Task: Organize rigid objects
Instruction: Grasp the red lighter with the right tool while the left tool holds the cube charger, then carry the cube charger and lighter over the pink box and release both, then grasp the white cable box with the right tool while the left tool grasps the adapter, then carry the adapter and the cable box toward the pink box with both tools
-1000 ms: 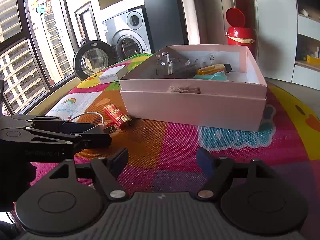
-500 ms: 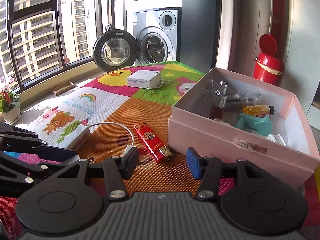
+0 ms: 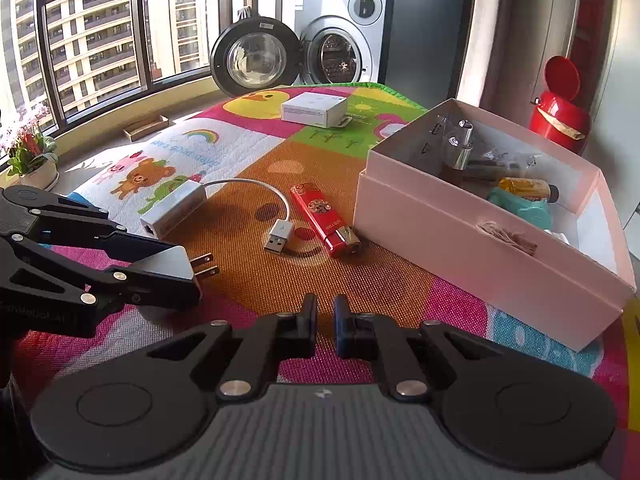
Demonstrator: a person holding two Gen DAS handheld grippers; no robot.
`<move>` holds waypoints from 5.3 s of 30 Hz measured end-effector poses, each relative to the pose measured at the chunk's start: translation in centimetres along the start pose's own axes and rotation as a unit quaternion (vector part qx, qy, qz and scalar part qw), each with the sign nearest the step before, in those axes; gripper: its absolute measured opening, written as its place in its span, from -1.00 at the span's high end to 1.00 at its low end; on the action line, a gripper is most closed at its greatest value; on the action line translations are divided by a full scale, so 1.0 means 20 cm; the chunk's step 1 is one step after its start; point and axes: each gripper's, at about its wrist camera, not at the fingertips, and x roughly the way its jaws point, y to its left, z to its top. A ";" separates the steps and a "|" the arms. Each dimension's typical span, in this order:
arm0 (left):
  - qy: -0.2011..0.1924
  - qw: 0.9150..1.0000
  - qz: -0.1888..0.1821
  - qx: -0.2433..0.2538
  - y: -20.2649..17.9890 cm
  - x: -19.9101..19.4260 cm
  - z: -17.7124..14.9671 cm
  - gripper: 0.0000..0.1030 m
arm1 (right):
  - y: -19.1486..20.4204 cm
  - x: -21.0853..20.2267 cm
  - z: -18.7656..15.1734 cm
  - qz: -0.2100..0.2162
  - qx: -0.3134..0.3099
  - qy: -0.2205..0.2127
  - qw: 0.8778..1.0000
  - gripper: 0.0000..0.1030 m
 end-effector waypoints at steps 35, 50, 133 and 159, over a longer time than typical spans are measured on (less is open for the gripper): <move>-0.008 0.999 0.015 0.028 -0.06 -0.02 -0.04 0.22 | 0.07 0.01 0.08 0.045 0.003 0.010 0.999 0.56; -0.077 0.989 -0.015 0.129 -0.42 -0.12 0.37 0.27 | -0.25 -0.60 -0.22 -0.045 0.107 -0.098 0.988 0.57; -0.094 0.993 0.032 -0.068 0.32 -0.12 0.02 0.54 | 0.11 -0.18 0.28 -0.041 0.006 -0.036 0.998 -0.32; 0.013 0.993 0.121 0.003 0.12 0.13 0.17 0.23 | -0.10 -0.04 -0.18 -0.078 0.109 0.003 0.991 -1.00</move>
